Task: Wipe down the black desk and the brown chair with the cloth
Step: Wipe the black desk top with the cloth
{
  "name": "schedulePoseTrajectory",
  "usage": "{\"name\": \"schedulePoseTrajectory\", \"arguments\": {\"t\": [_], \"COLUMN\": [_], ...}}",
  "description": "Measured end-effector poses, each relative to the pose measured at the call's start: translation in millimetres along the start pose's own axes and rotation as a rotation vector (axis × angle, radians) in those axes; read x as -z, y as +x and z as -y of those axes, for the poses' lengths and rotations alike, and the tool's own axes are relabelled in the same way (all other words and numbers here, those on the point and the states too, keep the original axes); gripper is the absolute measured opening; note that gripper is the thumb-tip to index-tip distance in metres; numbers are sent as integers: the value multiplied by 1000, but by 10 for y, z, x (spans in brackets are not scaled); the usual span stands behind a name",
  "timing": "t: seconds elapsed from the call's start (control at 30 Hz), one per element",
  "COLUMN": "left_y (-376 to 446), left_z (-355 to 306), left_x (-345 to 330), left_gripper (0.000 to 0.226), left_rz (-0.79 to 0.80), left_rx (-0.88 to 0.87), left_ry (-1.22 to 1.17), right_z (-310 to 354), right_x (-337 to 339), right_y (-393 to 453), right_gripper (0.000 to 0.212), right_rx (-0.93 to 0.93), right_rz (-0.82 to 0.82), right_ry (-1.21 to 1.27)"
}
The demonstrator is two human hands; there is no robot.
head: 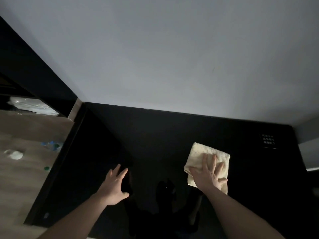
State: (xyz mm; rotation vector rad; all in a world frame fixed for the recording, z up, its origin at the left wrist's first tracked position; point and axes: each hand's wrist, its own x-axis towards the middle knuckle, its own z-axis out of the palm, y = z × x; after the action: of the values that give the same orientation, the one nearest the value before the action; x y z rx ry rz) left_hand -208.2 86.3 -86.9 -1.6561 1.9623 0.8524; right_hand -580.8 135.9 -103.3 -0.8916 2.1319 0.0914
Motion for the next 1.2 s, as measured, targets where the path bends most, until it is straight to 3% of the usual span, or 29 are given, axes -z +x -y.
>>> {"name": "schedulePoseTrajectory", "arguments": {"t": [0.3,0.47,0.57,0.73,0.93,1.03,1.2], "left_y": [381,696,797,816,1009,1098,1165], "left_z": [1310,2047,2435,2612,2783,2917,2729], "left_x": [626,935,1001,950,981,1099,1379], "left_gripper": [113,136,143,143,134,124,124], "left_rz": [-31,31,45,-24,-28,-41,96], "left_rx": [83,165,99,-18,-48,-113,-87], "left_ry": [-7,14,43,76,15,14,129], "right_z": [565,1272,1864,2798,3716,3815,3202], "right_x": [-367,-784,-1072,-1565,-2067,-2098,-1874], "right_y": [-8,-64,-135,-286,-665,-784,-906], "right_gripper": [88,86,86,84,91,86,73], "right_rx": [-110,-139,-132,-7,273,390,372], "right_rz": [-81,-114,-142,-132,46,118,-59], "right_ry": [63,39,-6,-42,-23,52,287]}}
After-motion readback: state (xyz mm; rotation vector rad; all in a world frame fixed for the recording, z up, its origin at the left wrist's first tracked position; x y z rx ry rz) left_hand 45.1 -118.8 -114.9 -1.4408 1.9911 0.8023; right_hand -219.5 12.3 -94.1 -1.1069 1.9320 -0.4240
